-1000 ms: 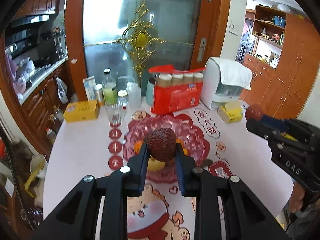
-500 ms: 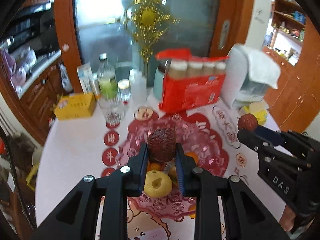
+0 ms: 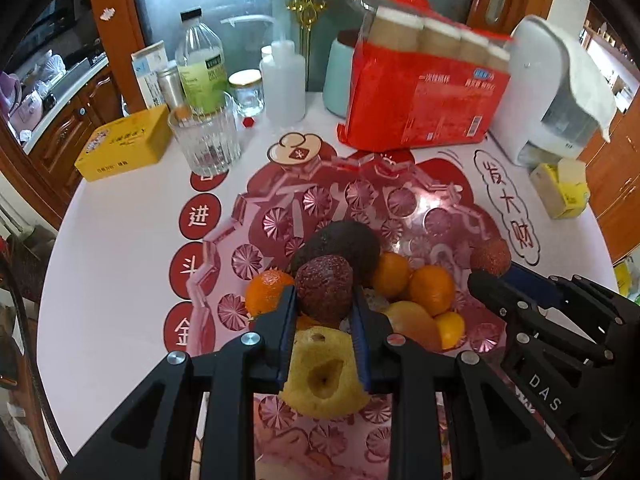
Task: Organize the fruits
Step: 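Open both grippers to drop the lychees into the bowl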
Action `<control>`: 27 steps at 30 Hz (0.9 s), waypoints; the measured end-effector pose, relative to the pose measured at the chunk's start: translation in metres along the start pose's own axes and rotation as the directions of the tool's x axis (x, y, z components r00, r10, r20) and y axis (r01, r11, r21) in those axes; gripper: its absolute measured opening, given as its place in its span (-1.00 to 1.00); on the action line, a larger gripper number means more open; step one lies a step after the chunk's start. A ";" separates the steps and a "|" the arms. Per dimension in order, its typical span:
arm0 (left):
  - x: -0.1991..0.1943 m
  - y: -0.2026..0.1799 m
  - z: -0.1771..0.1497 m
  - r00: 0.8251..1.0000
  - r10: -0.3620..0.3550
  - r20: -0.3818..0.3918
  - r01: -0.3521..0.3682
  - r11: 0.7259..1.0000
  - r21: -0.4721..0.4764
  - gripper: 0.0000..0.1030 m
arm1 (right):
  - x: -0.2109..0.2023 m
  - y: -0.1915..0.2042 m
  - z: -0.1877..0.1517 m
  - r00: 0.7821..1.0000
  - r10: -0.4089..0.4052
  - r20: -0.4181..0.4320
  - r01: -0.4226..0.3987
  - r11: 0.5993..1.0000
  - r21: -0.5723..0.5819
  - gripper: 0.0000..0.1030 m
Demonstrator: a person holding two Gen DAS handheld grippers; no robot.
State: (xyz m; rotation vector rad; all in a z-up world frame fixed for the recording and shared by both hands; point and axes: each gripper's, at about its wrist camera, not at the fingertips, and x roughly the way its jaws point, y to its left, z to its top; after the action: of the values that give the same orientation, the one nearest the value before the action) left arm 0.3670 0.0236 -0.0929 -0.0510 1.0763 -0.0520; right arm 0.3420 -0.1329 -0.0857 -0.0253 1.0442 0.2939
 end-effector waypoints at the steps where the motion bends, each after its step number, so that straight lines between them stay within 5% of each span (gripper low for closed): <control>1: 0.004 -0.001 0.000 1.000 0.001 -0.003 -0.001 1.000 0.003 -0.54 | 0.003 0.000 0.000 1.000 0.002 -0.002 -0.002 1.000 0.000 -0.48; 10: 0.025 -0.005 -0.001 1.000 0.016 -0.025 -0.015 1.000 0.025 -0.52 | 0.025 0.003 -0.004 1.000 0.004 -0.019 -0.004 1.000 -0.016 -0.47; 13: 0.024 -0.007 -0.002 1.000 0.017 -0.012 -0.017 0.999 0.032 -0.28 | 0.025 0.004 -0.005 1.000 -0.001 -0.004 0.000 1.000 -0.025 -0.47; 15: 0.022 -0.008 -0.001 1.000 0.017 0.001 -0.017 0.999 0.033 0.14 | 0.025 0.005 -0.006 1.000 0.002 0.001 -0.002 1.000 -0.030 -0.46; 21: 0.011 -0.003 0.000 0.999 0.034 0.040 -0.035 0.999 0.033 0.62 | 0.024 -0.003 -0.006 1.000 0.007 0.011 -0.007 1.000 -0.007 -0.45; 27: 0.005 0.000 -0.001 0.998 0.033 0.051 -0.034 0.999 0.023 0.68 | 0.018 -0.007 -0.005 0.999 0.018 0.030 -0.019 1.000 0.014 -0.29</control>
State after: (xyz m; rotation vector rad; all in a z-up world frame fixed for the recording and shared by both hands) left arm 0.3686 0.0231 -0.0974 -0.0127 1.0254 -0.0335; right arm 0.3476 -0.1364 -0.1046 0.0018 1.0172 0.3024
